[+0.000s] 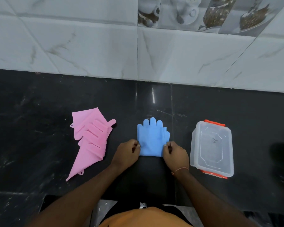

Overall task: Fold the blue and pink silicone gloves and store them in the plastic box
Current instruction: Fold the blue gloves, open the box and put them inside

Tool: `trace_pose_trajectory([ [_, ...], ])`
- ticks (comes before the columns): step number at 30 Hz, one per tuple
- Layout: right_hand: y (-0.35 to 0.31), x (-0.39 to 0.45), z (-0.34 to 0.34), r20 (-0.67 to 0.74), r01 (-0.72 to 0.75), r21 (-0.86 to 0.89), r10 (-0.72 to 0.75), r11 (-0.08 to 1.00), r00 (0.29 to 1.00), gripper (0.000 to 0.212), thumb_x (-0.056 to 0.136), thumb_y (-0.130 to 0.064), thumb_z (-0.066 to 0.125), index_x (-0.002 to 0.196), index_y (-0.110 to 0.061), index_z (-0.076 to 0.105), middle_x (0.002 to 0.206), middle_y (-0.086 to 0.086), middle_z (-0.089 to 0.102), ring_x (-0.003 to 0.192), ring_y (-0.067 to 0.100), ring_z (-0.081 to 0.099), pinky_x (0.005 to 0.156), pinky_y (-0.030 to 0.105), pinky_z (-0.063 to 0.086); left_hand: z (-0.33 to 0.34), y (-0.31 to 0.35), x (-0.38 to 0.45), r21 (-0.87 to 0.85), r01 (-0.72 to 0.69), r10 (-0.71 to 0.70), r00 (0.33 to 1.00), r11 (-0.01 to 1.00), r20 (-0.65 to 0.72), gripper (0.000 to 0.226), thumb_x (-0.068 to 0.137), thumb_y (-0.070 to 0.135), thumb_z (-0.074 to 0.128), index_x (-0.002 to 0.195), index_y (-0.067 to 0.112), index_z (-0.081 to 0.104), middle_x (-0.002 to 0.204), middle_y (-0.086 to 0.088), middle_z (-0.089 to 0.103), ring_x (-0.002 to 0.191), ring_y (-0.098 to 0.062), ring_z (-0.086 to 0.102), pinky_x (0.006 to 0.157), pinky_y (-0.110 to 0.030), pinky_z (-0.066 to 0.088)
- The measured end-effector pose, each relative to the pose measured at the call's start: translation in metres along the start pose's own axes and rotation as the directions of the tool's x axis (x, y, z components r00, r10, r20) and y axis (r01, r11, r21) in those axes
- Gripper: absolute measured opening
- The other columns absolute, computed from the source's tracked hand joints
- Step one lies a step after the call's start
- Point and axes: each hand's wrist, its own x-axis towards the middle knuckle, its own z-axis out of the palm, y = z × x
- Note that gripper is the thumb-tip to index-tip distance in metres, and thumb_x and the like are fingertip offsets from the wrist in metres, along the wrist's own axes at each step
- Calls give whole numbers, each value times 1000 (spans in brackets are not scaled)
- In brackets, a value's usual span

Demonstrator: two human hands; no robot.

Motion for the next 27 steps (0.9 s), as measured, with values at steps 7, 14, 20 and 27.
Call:
trace_pose_trajectory([
  [7,-5,4,-7,62,-84,90,79,992,995,17,100,-45,59,90,-33,66,72,-14,67,69,6,64,61,21,48,2,9,8,-31,150,-149,988,988,34,20,96,37,66,81,25,70,71,8,71,67,-6,67,65,-28,54],
  [14,-11,5,-15,60,-148,121,141,982,988,29,97,-57,60,82,-31,63,71,-12,68,69,8,65,60,24,49,-3,15,6,-42,143,-140,988,989,57,24,86,51,67,78,29,68,71,18,70,65,3,65,60,-18,43],
  [20,-15,8,-17,78,-181,30,179,983,981,32,100,-54,56,80,-30,63,73,-11,67,71,9,63,66,29,54,-1,15,4,-3,145,-145,989,989,33,34,86,64,71,82,30,69,71,11,70,71,-1,67,60,-18,46],
  [27,-25,10,-15,-2,-189,26,189,982,982,25,99,-49,63,105,-25,62,121,1,60,82,10,61,79,29,54,6,19,14,-64,266,-270,961,962,-61,49,86,43,86,125,25,62,121,9,61,98,-4,62,83,-21,48],
])
